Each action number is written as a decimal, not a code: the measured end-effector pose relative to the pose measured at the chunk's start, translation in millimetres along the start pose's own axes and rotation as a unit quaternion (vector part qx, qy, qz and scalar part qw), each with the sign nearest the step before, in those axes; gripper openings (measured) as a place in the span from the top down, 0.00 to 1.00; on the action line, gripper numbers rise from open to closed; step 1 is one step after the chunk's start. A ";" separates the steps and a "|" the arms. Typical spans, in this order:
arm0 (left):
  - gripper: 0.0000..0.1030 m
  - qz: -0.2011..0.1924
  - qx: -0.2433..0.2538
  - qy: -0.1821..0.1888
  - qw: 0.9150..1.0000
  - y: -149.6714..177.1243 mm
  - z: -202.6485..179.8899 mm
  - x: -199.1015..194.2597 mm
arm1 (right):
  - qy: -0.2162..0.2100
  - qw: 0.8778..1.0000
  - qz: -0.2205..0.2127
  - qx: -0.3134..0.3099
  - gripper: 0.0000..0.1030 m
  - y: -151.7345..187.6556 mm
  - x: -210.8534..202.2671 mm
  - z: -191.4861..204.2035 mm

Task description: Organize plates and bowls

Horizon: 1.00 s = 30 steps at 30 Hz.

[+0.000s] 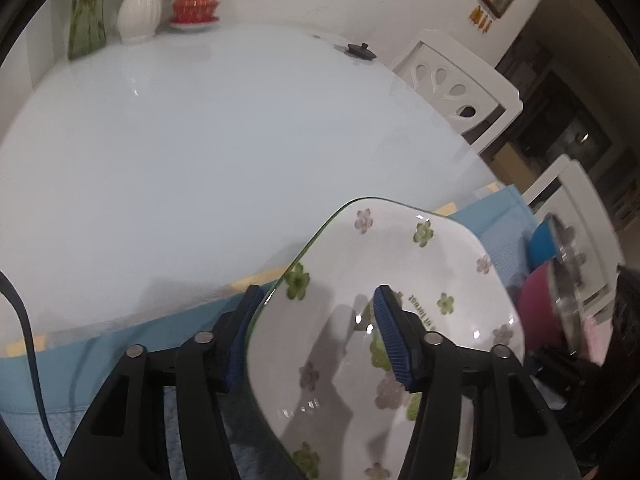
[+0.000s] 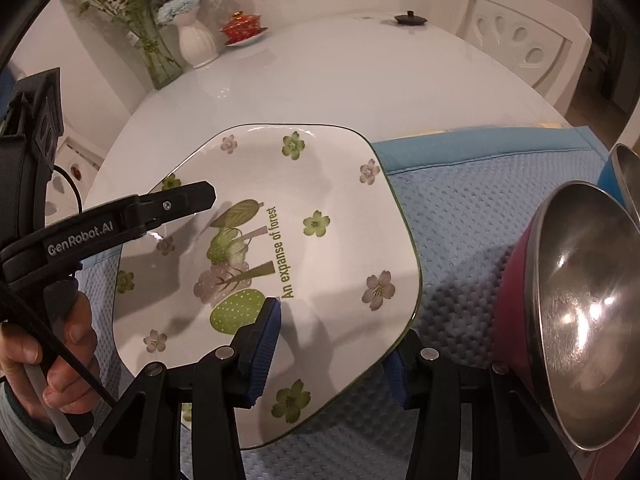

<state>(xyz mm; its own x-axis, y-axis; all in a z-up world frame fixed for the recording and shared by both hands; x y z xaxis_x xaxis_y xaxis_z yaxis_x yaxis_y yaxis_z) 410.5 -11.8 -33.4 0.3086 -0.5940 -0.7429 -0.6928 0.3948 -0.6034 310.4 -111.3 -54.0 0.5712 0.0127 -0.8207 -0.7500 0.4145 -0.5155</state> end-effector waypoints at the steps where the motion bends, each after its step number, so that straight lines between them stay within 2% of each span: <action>1: 0.57 -0.001 0.006 -0.003 1.000 1.3 -0.4 -2.7 | -0.005 1.000 0.000 0.000 0.56 1.1 -0.6 -0.3; 4: 0.58 0.002 0.000 0.005 1.000 8.4 2.3 -15.4 | -0.012 1.000 -0.001 -0.018 0.56 3.4 -2.8 2.7; 8: 0.58 0.001 0.010 -0.022 1.000 25.9 6.2 -33.1 | -0.027 0.999 0.002 -0.036 0.56 11.0 -6.6 14.2; 14: 0.58 0.011 -0.017 -0.025 0.999 52.6 19.6 -50.4 | -0.058 0.996 0.017 -0.059 0.56 20.7 -7.9 31.0; 17: 0.58 0.009 -0.025 -0.020 0.999 50.7 21.2 -47.1 | -0.067 0.996 0.021 -0.059 0.56 21.3 -6.0 30.3; 21: 0.58 0.008 -0.010 -0.030 0.999 43.3 20.3 -33.3 | -0.073 0.997 0.022 -0.032 0.56 7.2 2.8 25.5; 23: 0.59 0.000 -0.002 -0.038 0.999 40.3 19.1 -30.8 | -0.074 0.996 0.022 -0.039 0.56 4.8 2.8 22.8; 24: 0.60 -0.004 0.001 -0.041 0.999 39.7 19.1 -31.9 | -0.072 0.996 0.020 -0.046 0.56 3.8 3.2 22.7; 26: 0.72 -0.006 0.002 -0.046 0.999 41.1 22.4 -35.6 | -0.075 0.995 0.016 -0.058 0.56 2.7 1.8 22.2; 28: 0.74 -0.006 -0.007 -0.035 0.999 44.5 23.8 -42.7 | -0.078 0.995 0.012 -0.065 0.59 3.4 -3.6 18.3; 30: 0.74 -0.012 -0.003 -0.041 0.999 47.1 22.4 -49.5 | -0.083 0.994 0.008 -0.069 0.61 3.1 -8.5 20.3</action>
<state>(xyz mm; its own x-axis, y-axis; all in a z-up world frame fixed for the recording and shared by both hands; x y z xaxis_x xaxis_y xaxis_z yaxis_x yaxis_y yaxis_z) 377.2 51.9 -31.6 0.3775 -0.5431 -0.7500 -0.6884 0.3771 -0.6196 310.0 -91.7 -43.7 0.5971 0.1735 -0.7832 -0.7918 0.2839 -0.5408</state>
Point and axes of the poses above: each gripper's, at about its wrist camera, not at the fingertips, and x roughly the way its jaws point, z to its left, y to its underside, the point moved 7 cm from there along x, roughly the way its jaws point, and after that the axes turned 6 degrees about -z, right-handed, at the moved point
